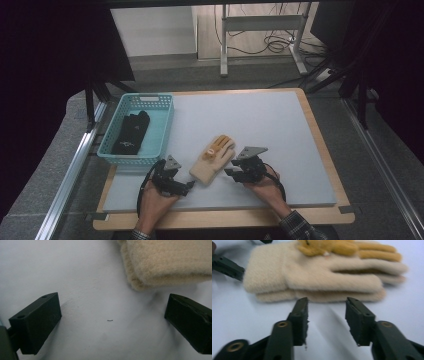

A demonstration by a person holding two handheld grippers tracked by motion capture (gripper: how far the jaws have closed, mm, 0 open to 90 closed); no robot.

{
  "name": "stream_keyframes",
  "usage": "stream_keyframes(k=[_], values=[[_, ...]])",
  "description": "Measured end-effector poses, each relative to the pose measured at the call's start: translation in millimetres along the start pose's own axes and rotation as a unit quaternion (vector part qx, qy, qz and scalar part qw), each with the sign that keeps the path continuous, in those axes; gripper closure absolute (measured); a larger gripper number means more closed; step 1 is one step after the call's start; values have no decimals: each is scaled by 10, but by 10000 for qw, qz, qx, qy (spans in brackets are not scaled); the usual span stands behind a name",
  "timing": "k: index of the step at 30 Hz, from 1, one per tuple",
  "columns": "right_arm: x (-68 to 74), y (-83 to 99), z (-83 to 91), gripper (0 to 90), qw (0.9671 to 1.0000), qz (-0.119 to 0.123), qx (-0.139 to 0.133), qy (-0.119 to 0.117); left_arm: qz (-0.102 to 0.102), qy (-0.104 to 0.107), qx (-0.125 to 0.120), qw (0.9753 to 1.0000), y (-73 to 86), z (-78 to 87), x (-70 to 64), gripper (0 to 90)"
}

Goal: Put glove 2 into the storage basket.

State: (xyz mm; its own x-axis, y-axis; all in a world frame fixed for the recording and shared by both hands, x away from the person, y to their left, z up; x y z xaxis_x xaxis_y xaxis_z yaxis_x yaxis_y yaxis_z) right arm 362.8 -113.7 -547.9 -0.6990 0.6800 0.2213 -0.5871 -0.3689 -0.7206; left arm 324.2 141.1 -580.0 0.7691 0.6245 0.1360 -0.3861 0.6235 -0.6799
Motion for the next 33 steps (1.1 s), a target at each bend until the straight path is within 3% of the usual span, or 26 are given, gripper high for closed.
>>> stream_keyframes(k=[8, 17, 22, 28, 33], values=[[-226, 117, 229, 332, 9991, -281, -145, 287, 3, 1, -2, 10000, 1, -1, 0, 9], [-520, 235, 466, 227, 9962, -370, -214, 760, 5, 4, -2, 10000, 1, -1, 0, 9], [-711, 301, 585, 173, 9935, -538, -261, 970, 9, 5, -4, 10000, 1, -1, 0, 9], [-849, 420, 607, 133, 9918, -588, -123, 1127, 9, 6, -6, 10000, 1, -1, 0, 9], [-853, 436, 583, 119, 9915, -542, -39, 1181, 10, 11, -6, 10000, 1, -1, 1, 9]])
Point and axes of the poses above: each handheld gripper's, and its own axes: z roughly backward along the jaws, y roughly out of its underside, x roughly to its left, the point moved 4 cm from there along -z, roughly forward along the jaws, and after that the axes turned 15 degrees about -z, right-handed, at the moved point
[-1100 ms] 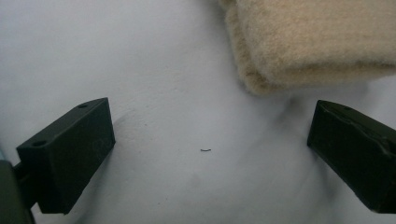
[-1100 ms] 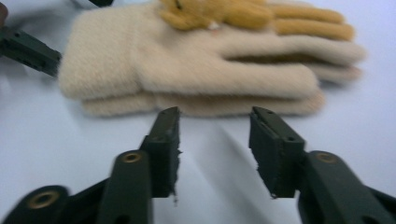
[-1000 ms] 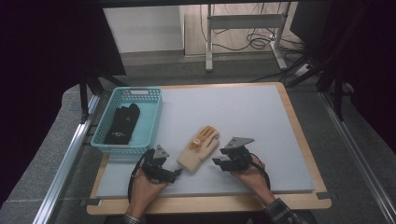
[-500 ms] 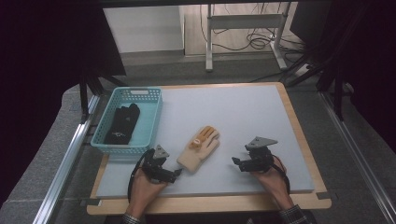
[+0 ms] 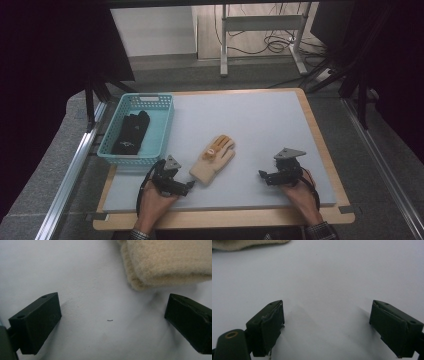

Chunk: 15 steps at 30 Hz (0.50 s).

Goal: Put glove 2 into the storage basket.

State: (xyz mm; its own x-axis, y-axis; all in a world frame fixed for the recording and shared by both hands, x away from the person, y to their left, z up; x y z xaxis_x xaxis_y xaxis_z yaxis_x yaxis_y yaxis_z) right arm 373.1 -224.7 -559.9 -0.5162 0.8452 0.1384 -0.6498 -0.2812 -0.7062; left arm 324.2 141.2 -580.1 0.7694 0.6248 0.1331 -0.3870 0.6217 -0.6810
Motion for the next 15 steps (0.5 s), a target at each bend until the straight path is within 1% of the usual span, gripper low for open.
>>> stream_keyframes(k=[7, 11, 13, 15], values=[[-1, 4, -3, 118, 10000, -10, -9, -5, 30, 26, -4, 10000, 0, 5, 2, 10], [-3, 4, -3, 118, 10000, -16, -11, 0, -12, 41, -5, 10000, 2, 18, 9, 23], [-3, 5, -3, 118, 10000, -16, -13, 2, -78, 64, 73, 9999, -9, 31, 0, 29], [-4, 5, -4, 118, 10000, -15, -12, 4, -144, 145, 113, 9997, -32, 46, -24, 31]])
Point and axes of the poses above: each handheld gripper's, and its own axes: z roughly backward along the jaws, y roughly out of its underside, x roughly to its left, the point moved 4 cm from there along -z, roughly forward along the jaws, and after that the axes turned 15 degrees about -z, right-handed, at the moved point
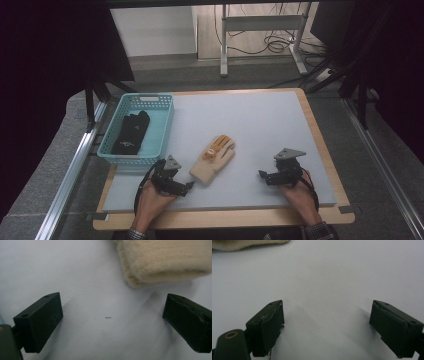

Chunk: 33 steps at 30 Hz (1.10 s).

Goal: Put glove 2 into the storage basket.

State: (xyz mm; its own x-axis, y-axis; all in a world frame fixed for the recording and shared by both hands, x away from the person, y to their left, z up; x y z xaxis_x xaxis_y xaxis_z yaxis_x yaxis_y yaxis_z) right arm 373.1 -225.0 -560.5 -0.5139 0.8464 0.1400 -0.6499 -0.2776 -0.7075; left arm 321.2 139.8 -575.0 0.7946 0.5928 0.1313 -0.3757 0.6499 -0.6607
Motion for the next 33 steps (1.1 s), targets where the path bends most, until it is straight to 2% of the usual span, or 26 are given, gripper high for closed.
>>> stream_keyframes(k=[3, 6, 10, 15, 21, 27, 31, 33], values=[[-1, 0, 0, 119, 10000, 0, 1, -3, -49, 86, -38, 9999, -72, 24, -45, 24], [0, 1, 0, 119, 10000, -6, 2, -2, -16, 120, -26, 9999, -143, 40, -66, 15], [0, 1, -1, 119, 10000, -5, 0, -1, 73, 299, -139, 9994, -255, 79, -76, 12], [0, 0, -1, 118, 10000, -2, -3, 1, 69, 317, -29, 9995, -416, 40, -55, 10], [0, 1, -1, 119, 10000, -5, -2, 2, 135, 423, -108, 9990, -666, -108, -8, 15], [-2, 1, 0, 119, 10000, -1, -1, 7, -51, 354, 120, 9993, -897, -276, -15, 19], [-2, 1, -1, 119, 10000, 3, -1, 10, -54, 340, 204, 9992, -1029, -421, -8, 27], [-3, 1, -1, 119, 10000, 5, -2, 13, -73, 300, 362, 9989, -1069, -506, 7, 31]])
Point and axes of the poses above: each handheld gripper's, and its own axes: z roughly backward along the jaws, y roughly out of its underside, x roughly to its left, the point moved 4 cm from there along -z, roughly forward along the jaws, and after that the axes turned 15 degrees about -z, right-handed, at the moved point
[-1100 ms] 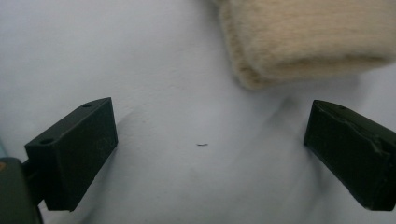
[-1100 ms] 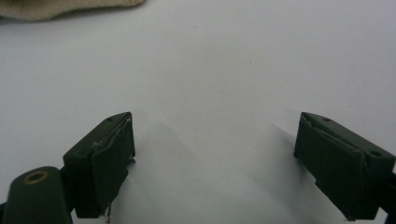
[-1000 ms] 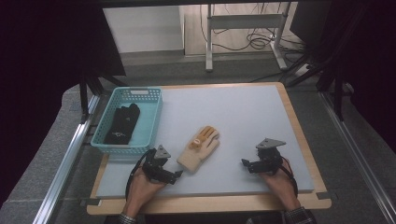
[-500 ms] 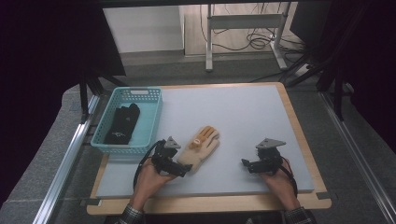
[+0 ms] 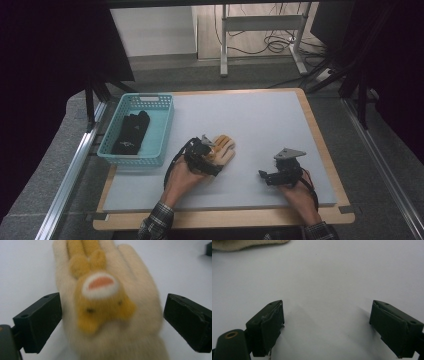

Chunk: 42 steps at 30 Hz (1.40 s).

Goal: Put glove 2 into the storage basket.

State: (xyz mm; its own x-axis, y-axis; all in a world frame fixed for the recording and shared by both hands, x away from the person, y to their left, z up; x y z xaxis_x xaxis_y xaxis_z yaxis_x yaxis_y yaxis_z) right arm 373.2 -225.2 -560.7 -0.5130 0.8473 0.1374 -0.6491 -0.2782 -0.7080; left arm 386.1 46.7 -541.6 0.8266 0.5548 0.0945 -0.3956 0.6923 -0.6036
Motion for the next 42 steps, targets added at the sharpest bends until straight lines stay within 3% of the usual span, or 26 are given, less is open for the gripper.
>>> stream_keyframes(k=[7, 11, 16, 21, 26, 32, 42], values=[[2, 0, 0, 119, 10000, -9, -1, -8, 96, 17, 262, 9996, -38, -174, 3, 61], [3, 0, 1, 119, 10000, -11, -1, -9, -88, -106, 518, 9986, -33, -229, -41, 85], [3, 1, 1, 119, 10000, -8, -3, -8, 58, -93, 464, 9989, -22, -212, -45, 166], [4, 1, 0, 119, 10000, -9, -4, -6, 135, -127, 449, 9988, -21, -161, -22, 394], [5, 1, 0, 119, 10000, -9, -4, -4, 96, -98, 436, 9990, -25, -144, -17, 507], [5, 1, 0, 119, 10000, -9, -4, -4, 185, 10, 350, 9992, -14, -118, 38, 535], [4, 2, 1, 119, 10000, -11, -5, -6, 348, -206, 214, 9990, -75, 86, 227, 534]])
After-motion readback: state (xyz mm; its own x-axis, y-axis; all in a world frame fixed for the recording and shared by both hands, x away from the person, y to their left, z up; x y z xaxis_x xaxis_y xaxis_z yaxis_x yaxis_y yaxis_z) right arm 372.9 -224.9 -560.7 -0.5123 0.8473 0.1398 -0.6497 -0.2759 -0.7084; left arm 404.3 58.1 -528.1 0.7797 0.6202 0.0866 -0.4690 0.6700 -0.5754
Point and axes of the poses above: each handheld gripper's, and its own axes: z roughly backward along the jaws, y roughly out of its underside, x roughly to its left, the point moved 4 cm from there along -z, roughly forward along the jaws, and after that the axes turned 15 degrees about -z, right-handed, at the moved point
